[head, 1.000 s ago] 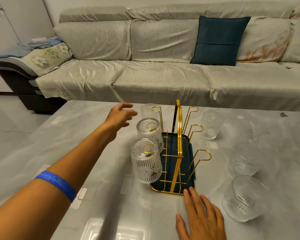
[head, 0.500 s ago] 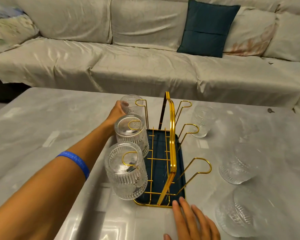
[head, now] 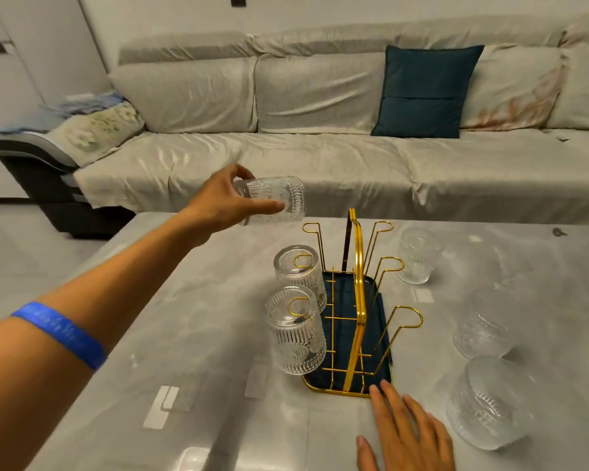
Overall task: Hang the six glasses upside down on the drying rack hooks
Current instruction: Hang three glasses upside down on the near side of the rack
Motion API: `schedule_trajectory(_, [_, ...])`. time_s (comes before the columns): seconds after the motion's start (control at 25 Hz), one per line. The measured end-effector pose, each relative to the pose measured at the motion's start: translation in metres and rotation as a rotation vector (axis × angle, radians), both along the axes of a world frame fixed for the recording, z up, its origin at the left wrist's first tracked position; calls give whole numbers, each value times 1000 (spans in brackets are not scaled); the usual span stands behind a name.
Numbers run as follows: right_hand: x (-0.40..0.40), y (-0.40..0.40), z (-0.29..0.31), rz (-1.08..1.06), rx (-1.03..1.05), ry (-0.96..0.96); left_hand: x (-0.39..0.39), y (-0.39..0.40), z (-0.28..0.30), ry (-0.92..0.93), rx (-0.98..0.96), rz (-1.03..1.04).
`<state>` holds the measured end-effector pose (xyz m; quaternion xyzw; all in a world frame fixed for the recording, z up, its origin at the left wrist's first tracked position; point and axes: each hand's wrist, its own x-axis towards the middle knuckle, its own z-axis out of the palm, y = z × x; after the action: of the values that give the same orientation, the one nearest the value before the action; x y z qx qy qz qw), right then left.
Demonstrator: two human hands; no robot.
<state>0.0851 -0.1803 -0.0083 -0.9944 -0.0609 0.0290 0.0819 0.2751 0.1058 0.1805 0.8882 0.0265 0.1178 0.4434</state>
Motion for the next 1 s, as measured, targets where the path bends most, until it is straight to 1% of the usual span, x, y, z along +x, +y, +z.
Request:
schedule_trajectory(0.16, [2,-1,-1,23,26,47,-2,-32,23,-27,126,-52])
schedule_trajectory(0.32, [3,-3,-3,46,38,79,7,-56,23,-37,218,-72])
schedule_trajectory(0.48, [2,-3,-3,55,39,102,18,-66,21,-62,189,-63])
schedule_trajectory(0.56, [1,-3,-2,58,48,100,23,-67,18,-76,174,-52])
schedule_trajectory(0.64, [1,-2,-1,61,62,86,27,-68,11,-68,209,-58])
schedule_trajectory(0.76, [2,-1,1,57,81,76,31,-68,-6,-28,289,-93])
schedule_trajectory(1.0, [5,0,-4,50,65,12,37,-72,-32,34,310,-121])
